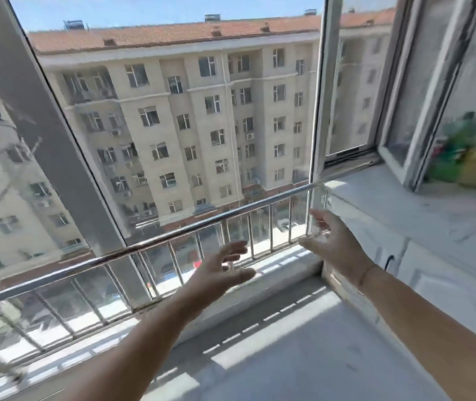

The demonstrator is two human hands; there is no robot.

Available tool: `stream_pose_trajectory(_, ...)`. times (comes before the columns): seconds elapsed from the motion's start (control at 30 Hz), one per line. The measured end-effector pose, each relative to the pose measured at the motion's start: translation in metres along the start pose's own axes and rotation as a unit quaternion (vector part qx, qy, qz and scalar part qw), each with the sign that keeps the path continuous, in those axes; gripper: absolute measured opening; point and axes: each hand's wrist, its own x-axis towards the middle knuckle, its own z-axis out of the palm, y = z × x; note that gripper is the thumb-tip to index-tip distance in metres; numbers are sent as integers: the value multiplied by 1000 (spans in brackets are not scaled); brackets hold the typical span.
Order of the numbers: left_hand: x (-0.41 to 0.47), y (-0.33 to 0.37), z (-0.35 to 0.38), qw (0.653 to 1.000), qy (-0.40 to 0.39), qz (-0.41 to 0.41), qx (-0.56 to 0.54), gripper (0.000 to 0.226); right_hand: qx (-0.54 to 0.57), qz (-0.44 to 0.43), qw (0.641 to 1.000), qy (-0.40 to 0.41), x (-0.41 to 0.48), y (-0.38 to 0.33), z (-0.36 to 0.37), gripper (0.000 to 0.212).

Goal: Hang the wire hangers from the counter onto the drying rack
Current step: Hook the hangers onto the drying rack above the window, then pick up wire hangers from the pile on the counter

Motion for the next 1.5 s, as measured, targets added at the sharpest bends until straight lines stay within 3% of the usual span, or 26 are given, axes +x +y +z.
stream_pose_trajectory(0.3,96,38,183,994,-111,11,19,60,-14,106,987,119,-30,115,-170,52)
stream_pose_trajectory(0.4,128,52,248,989,-148,15,19,51,-12,137,979,153,-38,151,-228,47)
stream_pose_trajectory(0.7,207,73,413,983,-180,-14,-41,46,-58,196,957,205,-61,237,-375,34)
stream_pose_trajectory(1.07,344,61,508,983,-160,-81,-31,28,-29,270,925,266,-14,326,-466,22)
stream_pose_trajectory(1.3,475,43,563,983,-141,-116,-4,29,-43,302,907,289,79,404,-513,21)
stream_pose_trajectory(1.5,575,36,599,973,-169,-159,-1,31,-78,354,886,290,168,480,-549,28)
